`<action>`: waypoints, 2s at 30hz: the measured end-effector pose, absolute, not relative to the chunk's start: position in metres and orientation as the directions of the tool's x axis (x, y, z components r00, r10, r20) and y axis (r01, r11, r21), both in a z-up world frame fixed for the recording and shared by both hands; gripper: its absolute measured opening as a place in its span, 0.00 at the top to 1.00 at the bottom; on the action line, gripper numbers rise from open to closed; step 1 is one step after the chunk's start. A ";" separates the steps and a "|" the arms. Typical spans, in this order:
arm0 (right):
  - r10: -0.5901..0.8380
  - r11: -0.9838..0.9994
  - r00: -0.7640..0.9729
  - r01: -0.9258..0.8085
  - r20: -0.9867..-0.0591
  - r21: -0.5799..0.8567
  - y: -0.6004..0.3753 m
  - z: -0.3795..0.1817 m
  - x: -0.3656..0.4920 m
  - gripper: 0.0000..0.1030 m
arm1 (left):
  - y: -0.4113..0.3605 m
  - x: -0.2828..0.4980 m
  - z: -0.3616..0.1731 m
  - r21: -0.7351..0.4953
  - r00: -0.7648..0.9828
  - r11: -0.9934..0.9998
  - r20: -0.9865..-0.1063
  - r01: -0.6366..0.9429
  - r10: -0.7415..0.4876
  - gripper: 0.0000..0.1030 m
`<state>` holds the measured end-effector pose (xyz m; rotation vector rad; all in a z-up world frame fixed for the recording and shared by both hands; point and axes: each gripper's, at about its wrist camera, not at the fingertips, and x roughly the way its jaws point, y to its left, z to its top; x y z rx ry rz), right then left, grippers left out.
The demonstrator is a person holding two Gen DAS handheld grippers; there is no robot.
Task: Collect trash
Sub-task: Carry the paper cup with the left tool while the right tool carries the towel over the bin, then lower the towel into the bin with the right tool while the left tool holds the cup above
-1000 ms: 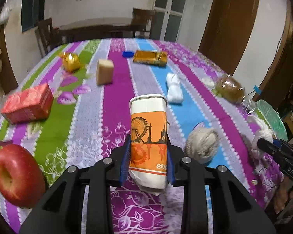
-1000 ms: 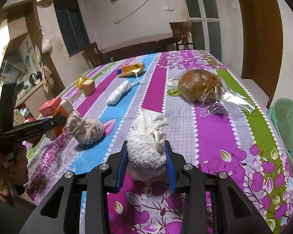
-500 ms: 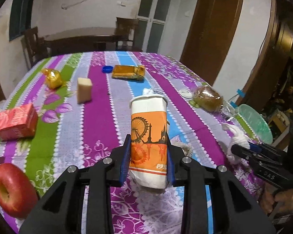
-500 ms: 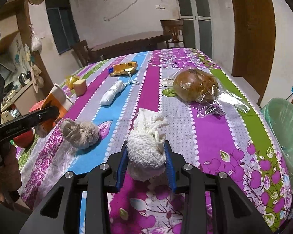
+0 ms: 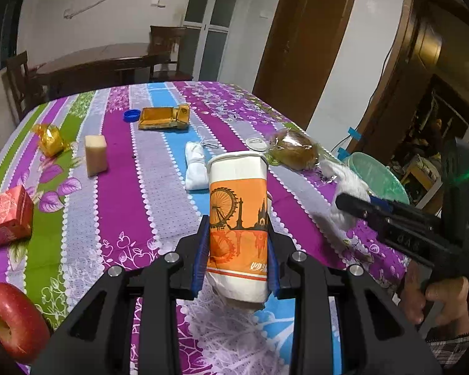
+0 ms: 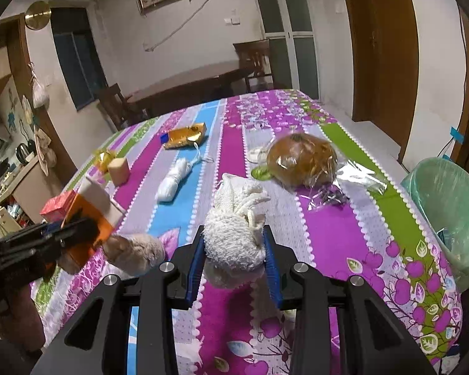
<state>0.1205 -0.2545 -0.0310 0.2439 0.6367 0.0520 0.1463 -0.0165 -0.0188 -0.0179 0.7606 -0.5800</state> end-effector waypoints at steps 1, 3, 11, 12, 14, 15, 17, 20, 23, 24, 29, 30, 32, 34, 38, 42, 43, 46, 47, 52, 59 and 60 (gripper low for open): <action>0.126 0.970 0.805 0.023 -0.579 0.243 -0.254 -0.030 0.121 0.65 | -0.017 0.144 -0.018 -0.210 0.581 0.846 -0.645 0.490 -0.496 0.71; 0.137 0.967 0.809 0.016 -0.571 0.255 -0.255 -0.029 0.121 0.65 | -0.016 0.143 -0.019 -0.204 0.580 0.851 -0.653 0.485 -0.487 0.71; 0.191 0.956 0.806 -0.023 -0.560 0.293 -0.259 -0.037 0.111 0.65 | -0.028 0.134 -0.019 -0.193 0.587 0.860 -0.659 0.472 -0.470 0.71; 0.199 0.955 0.803 -0.031 -0.562 0.293 -0.261 -0.037 0.109 0.65 | -0.035 0.133 -0.018 -0.197 0.585 0.858 -0.658 0.474 -0.474 0.71; 0.210 0.957 0.800 -0.051 -0.562 0.284 -0.266 -0.033 0.105 0.65 | -0.046 0.134 -0.017 -0.210 0.575 0.851 -0.658 0.480 -0.487 0.71; 0.214 0.958 0.800 -0.061 -0.560 0.280 -0.269 -0.031 0.102 0.65 | -0.052 0.135 -0.015 -0.218 0.567 0.846 -0.659 0.486 -0.495 0.71; 0.214 0.959 0.801 -0.063 -0.559 0.277 -0.277 -0.026 0.100 0.65 | -0.069 0.140 -0.010 -0.227 0.550 0.837 -0.663 0.498 -0.508 0.71; 0.209 0.958 0.808 -0.058 -0.551 0.279 -0.299 -0.018 0.094 0.65 | -0.090 0.146 0.000 -0.195 0.560 0.841 -0.668 0.504 -0.490 0.71; 0.189 0.960 0.817 -0.038 -0.545 0.277 -0.318 -0.014 0.089 0.65 | -0.108 0.155 0.011 -0.185 0.559 0.843 -0.674 0.506 -0.483 0.71; 0.182 0.959 0.822 -0.028 -0.540 0.281 -0.327 -0.013 0.087 0.65 | -0.115 0.157 0.013 -0.177 0.563 0.843 -0.673 0.507 -0.480 0.71; 0.150 0.954 0.832 0.021 -0.534 0.300 -0.361 -0.012 0.080 0.65 | -0.148 0.166 0.019 -0.167 0.547 0.834 -0.685 0.526 -0.482 0.71; 0.143 0.953 0.834 0.029 -0.533 0.301 -0.367 -0.012 0.079 0.65 | -0.155 0.166 0.020 -0.159 0.546 0.831 -0.685 0.533 -0.482 0.71; 0.142 0.951 0.833 0.036 -0.534 0.308 -0.378 -0.010 0.077 0.65 | -0.171 0.167 0.021 -0.160 0.530 0.819 -0.691 0.551 -0.491 0.71; 0.137 0.950 0.838 0.039 -0.528 0.308 -0.387 -0.006 0.072 0.65 | -0.187 0.167 0.022 -0.152 0.517 0.804 -0.694 0.575 -0.501 0.71; 0.121 0.948 0.848 0.057 -0.517 0.314 -0.408 0.002 0.058 0.65 | -0.221 0.166 0.024 -0.158 0.467 0.764 -0.709 0.626 -0.529 0.71; 0.073 0.946 0.852 0.106 -0.519 0.307 -0.439 0.006 0.038 0.65 | -0.256 0.162 0.026 -0.122 0.443 0.725 -0.720 0.678 -0.535 0.70; 0.063 0.945 0.850 0.118 -0.523 0.306 -0.445 0.006 0.035 0.65 | -0.267 0.162 0.027 -0.120 0.425 0.705 -0.724 0.699 -0.543 0.70; 0.034 0.940 0.848 0.153 -0.529 0.306 -0.465 0.005 0.022 0.65 | -0.292 0.159 0.028 -0.080 0.427 0.679 -0.723 0.730 -0.543 0.70; 0.022 0.939 0.846 0.166 -0.533 0.303 -0.470 0.004 0.019 0.65 | -0.299 0.159 0.028 -0.080 0.418 0.671 -0.725 0.738 -0.547 0.70; -0.042 0.930 0.829 0.237 -0.557 0.282 -0.500 -0.002 0.002 0.65 | -0.337 0.153 0.020 -0.067 0.371 0.612 -0.741 0.788 -0.559 0.70; -0.078 0.907 0.804 0.303 -0.589 0.293 -0.531 -0.020 -0.013 0.65 | -0.378 0.153 -0.003 -0.061 0.311 0.558 -0.778 0.827 -0.546 0.70; -0.084 0.905 0.800 0.310 -0.594 0.290 -0.535 -0.022 -0.015 0.65 | -0.381 0.154 -0.006 -0.065 0.302 0.555 -0.784 0.829 -0.543 0.70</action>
